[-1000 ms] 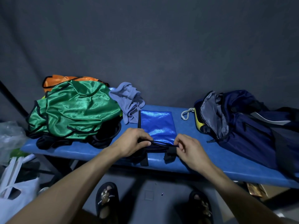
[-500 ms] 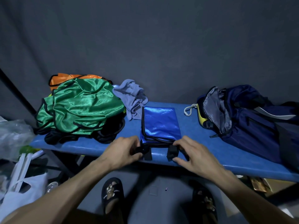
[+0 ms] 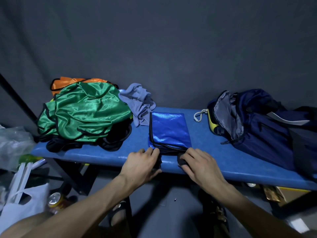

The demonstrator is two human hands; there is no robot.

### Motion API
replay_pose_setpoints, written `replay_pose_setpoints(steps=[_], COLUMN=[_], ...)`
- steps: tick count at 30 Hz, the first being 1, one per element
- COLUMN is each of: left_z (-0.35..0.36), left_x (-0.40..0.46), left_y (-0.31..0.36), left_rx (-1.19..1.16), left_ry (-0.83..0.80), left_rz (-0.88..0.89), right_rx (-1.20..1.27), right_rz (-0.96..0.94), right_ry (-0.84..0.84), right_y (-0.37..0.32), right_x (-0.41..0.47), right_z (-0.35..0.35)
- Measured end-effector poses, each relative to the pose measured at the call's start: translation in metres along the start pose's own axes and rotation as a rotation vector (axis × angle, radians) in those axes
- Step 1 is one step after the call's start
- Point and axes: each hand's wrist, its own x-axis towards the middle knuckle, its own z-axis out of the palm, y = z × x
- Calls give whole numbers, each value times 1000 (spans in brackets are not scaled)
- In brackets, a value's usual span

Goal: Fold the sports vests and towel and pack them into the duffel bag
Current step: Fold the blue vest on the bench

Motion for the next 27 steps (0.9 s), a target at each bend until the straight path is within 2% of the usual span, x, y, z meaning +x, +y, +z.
replay_pose_setpoints(steps=[5, 9, 13, 15, 18, 19, 24, 27], left_z=[-2, -10, -14, -13, -19, -22, -29, -31], left_x=[-3, -3, 5, 10, 16, 19, 34, 43], left_y=[-3, -4, -17, -25, -33, -35, -48, -49], left_rx=[-51, -31, -30, -145, -434, -495, -633, -667], left_ry=[29, 112, 124, 5, -349, -415, -573, -524], left_rz=[47, 48, 215, 296, 238, 217, 118, 11], right_rx=[80, 146, 132, 136, 184, 228, 440, 475], right_rz=[-23, -67, -105, -115, -92, -62, 87, 172], right_ry=[45, -37, -106, -122, -177, -200, -246, -280], right_y=[11, 18, 16, 16, 18, 19, 30, 36], right_x=[8, 12, 14, 16, 18, 19, 29, 41], right_z=[-13, -13, -15, -16, -17, -19, -27, -30])
